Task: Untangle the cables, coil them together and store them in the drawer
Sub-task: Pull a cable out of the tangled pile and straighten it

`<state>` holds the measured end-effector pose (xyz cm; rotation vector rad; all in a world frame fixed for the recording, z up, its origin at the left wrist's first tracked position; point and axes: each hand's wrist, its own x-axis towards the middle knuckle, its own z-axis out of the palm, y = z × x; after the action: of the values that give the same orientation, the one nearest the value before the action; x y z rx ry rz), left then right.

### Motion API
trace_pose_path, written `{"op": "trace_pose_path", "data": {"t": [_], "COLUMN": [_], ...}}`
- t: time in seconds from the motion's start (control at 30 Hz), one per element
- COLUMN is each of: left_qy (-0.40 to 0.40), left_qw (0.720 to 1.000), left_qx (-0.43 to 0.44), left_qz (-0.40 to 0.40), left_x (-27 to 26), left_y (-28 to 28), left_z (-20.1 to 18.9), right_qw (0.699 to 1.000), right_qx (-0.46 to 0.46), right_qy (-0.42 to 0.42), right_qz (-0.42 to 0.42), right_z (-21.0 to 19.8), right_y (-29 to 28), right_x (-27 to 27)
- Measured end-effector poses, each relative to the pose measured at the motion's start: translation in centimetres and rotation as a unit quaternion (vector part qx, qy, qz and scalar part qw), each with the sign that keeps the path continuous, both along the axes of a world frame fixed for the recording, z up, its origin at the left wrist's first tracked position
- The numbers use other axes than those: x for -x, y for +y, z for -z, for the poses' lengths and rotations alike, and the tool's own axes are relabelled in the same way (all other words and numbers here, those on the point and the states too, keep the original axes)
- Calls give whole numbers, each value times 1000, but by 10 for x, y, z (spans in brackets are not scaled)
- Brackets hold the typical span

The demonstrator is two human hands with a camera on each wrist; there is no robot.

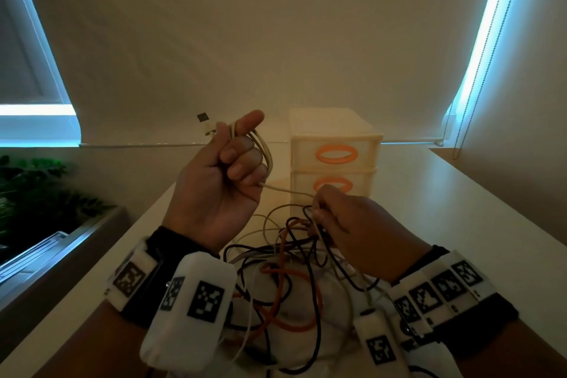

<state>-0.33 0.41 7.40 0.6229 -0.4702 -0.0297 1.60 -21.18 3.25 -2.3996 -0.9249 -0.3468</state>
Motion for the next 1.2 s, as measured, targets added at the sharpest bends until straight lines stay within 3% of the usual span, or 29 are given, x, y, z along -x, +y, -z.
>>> {"op": "trace_pose_path", "data": {"t": [0.13, 0.3, 0.47, 0.57, 0.7, 0.9, 1.0, 1.07, 1.13, 1.2], "left_qy": [10, 26, 34, 42, 51, -32, -34, -34, -61, -78], "left_qw": [1000, 997, 995, 998, 997, 994, 986, 971, 940, 890], "left_qx": [-10, -59, -85, -39, 42, 49, -42, -163, -308, -443], "left_qz": [-5, -39, -47, -19, 26, 93, 157, 172, 134, 72], "left_x": [1, 7, 10, 10, 10, 17, 22, 24, 27, 30], "left_y": [-5, -25, -36, -34, -19, 4, -5, -10, -10, -8], "left_z": [2, 8, 13, 10, 4, -10, -6, -2, 1, 0], "right_qw": [1000, 996, 955, 953, 967, 964, 945, 939, 956, 964], "right_qx": [-23, -66, -226, -208, -138, -155, -254, -290, -265, -248], "right_qy": [6, -24, 108, 163, 172, 188, 198, 182, 123, 96], "right_qz": [12, -53, -156, -147, -124, -104, -64, -39, -13, 4], "right_z": [2, -4, -13, -1, 3, 3, 2, -1, -3, -5], "right_y": [-2, 1, 14, 19, 19, 12, 10, 7, 1, -2], "right_x": [-3, 8, 26, 24, 19, 9, 4, 1, -2, -2]}}
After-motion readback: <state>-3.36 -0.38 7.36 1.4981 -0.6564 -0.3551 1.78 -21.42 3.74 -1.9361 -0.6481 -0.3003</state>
